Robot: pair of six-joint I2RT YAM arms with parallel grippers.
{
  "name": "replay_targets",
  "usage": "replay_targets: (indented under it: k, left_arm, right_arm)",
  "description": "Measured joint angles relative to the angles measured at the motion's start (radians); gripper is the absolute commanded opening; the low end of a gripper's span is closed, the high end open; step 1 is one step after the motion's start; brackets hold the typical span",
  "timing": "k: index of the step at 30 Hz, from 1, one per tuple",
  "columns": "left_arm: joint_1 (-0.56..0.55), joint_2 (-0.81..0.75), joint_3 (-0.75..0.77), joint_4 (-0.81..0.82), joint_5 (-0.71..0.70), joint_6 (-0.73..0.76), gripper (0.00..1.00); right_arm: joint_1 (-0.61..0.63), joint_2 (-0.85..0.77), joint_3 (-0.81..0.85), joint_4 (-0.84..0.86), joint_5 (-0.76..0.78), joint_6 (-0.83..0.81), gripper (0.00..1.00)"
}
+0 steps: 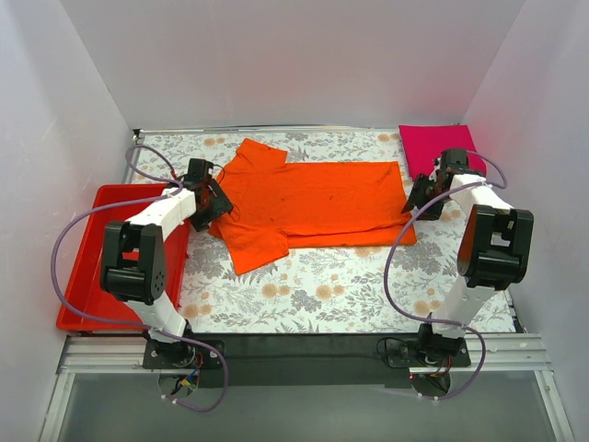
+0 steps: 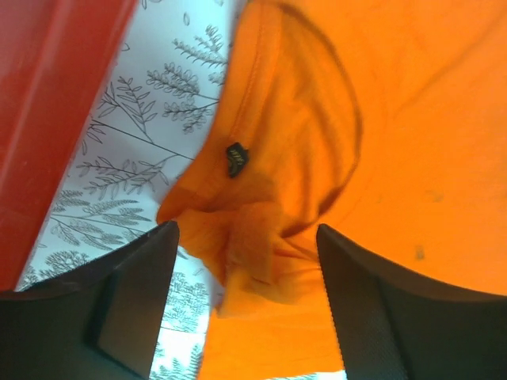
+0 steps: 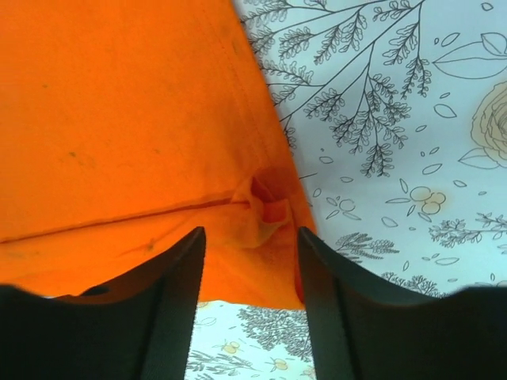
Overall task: Fold and stack the t-shirts
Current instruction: Fold the tshirt
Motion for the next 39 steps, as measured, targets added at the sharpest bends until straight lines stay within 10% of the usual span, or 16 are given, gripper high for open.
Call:
replay_targets:
  k: [11,19,33,39]
  left_arm:
    - [-0.038,-0.317,-0.113,-0.010,0.063,-0.031,0.78]
    - [-0.179,-0.419,-0.366,-0.063,0.098,-0.115,0.64]
    - [-0.251,-0.278,-0.379,-0.016,0.095,-0.169,0.48]
    - [-0.269,-0.270,-0.380,-0.007,0.087,-0.188,0.20]
  right_arm:
    - [0.053,-0.376,-0.127,0.024,-0.025,-0.006,0.63]
    - [0.108,-0.579,-0.340,0.013,-0.067,-0.012,0.63]
    - [0.171,-0.636,-0.459,0.014,-0.100,-0.016,0.63]
    - [0.173,-0.646,-0.478,0.023,-0.100,-0.016,0.63]
